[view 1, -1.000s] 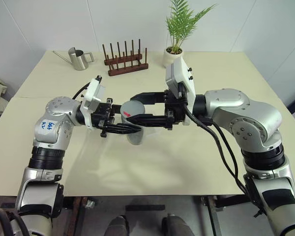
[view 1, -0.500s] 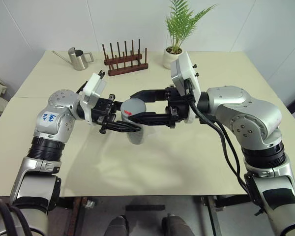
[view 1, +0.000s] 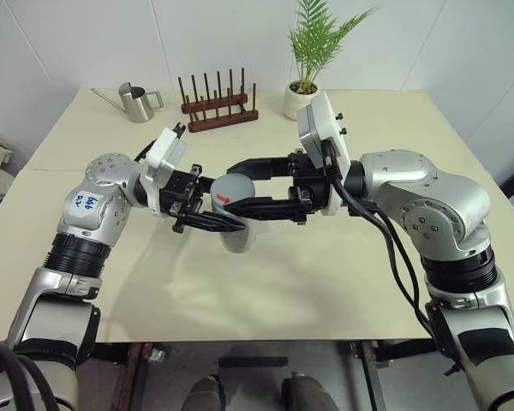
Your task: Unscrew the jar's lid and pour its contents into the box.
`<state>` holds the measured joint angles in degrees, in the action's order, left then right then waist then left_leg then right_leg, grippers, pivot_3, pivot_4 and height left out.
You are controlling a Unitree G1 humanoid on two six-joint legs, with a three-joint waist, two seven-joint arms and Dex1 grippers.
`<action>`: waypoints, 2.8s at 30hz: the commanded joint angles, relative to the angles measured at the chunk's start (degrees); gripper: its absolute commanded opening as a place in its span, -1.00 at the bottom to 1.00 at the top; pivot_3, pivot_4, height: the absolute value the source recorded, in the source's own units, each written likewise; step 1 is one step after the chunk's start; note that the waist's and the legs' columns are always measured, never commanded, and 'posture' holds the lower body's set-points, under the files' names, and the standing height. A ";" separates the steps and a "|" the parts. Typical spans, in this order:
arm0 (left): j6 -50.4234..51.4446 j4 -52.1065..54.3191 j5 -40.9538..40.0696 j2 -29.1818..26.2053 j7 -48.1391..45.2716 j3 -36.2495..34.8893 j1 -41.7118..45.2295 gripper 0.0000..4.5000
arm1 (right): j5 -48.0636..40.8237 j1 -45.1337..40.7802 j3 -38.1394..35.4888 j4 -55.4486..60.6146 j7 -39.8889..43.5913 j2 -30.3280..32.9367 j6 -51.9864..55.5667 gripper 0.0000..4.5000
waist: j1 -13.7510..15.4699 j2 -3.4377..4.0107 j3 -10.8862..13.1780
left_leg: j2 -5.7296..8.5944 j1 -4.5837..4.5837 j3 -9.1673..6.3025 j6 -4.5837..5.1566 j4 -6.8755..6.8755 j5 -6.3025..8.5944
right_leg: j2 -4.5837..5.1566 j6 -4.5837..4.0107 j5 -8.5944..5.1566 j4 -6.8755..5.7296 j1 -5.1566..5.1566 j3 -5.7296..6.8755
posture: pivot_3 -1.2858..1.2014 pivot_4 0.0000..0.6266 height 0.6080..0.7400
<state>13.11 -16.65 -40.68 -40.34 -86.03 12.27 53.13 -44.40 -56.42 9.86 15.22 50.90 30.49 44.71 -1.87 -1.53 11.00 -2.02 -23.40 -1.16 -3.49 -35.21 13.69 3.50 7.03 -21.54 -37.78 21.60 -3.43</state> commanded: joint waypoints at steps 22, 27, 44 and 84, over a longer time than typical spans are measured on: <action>2.59 11.33 8.96 5.91 10.15 -2.32 -9.09 -0.09 | 5.87 0.23 -10.74 1.72 -10.54 -0.90 -5.77 0.18 | 0.08 0.00 0.00 | 0.00 -0.01 -0.01 0.00 -0.09 0.00 | 0.02 0.00 0.00 -0.05 0.00 0.00 | 0.03 -0.52 1.00; 4.04 13.89 11.23 7.31 14.43 -3.67 -10.14 -0.09 | 7.54 1.22 -10.63 2.49 -13.37 -2.07 -5.54 0.18 | 0.23 -0.07 0.09 | 0.01 -0.02 -0.02 0.00 -0.08 0.00 | 0.00 0.01 0.00 -0.06 -0.01 0.00 | 0.03 -0.52 1.00; 10.21 14.81 8.05 5.15 20.42 -15.54 -7.98 -0.09 | 21.63 14.19 -17.00 -1.64 -27.89 6.06 -2.19 0.18 | 0.29 -0.06 0.10 | 0.06 -0.04 0.02 0.00 -0.06 0.00 | 0.04 0.01 0.00 -0.02 0.00 -0.04 | 0.03 -0.52 1.00; -49.75 -26.46 43.59 6.96 34.71 -7.43 8.17 -0.09 | 13.52 44.72 -25.70 12.65 -9.89 7.75 -9.07 0.99 | 0.42 -0.10 0.12 | 0.12 -0.01 0.08 -0.01 -0.06 -0.04 | -0.01 0.10 0.04 0.03 -0.07 -0.05 | 0.03 -0.52 1.00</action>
<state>-30.88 -41.60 -0.12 -33.25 -53.44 3.84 58.93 -28.58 -12.31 -13.01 26.08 38.48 37.15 37.21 -1.44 -1.63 11.12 -1.89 -23.40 -1.07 -3.50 -35.29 13.65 3.50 7.16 -21.48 -37.74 21.50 -3.50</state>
